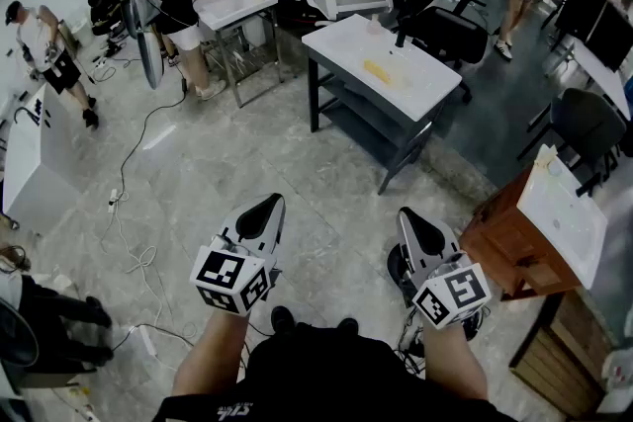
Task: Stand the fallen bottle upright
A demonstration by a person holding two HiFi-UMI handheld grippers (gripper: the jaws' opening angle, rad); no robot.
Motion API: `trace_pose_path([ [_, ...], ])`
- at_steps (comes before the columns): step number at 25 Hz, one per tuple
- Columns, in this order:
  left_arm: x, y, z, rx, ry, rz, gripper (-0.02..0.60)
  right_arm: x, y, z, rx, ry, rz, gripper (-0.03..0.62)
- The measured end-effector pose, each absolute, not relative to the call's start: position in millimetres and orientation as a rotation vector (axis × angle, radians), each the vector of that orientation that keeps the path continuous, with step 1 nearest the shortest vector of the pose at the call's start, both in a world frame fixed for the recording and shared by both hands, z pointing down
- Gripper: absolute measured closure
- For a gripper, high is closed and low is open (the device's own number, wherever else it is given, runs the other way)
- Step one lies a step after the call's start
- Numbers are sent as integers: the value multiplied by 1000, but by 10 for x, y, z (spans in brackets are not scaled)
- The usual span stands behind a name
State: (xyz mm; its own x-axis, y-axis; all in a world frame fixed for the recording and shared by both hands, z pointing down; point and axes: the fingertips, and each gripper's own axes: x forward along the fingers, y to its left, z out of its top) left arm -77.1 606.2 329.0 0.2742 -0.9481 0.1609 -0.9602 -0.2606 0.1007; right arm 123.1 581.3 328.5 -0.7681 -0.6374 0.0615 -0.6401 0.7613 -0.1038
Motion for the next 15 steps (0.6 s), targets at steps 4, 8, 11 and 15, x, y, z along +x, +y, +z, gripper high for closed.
trace_pose_path([
  [4,-591,6080,3293,2357,-1777,100,566,1394,5859,3269,1064,-2936,183,586],
  [8,-402,6124,3325,2339,-1775,107,566,1608,5913,3274,1064,-2945,186,586],
  [11,-253,6169,3380,2321,-1775,122,566,1763,5974,3285,1054,-2953,182,586],
  [15,-72,6263,3403,2325,-1785,132,566,1930,6045,3303,1042,-2956,190,586],
])
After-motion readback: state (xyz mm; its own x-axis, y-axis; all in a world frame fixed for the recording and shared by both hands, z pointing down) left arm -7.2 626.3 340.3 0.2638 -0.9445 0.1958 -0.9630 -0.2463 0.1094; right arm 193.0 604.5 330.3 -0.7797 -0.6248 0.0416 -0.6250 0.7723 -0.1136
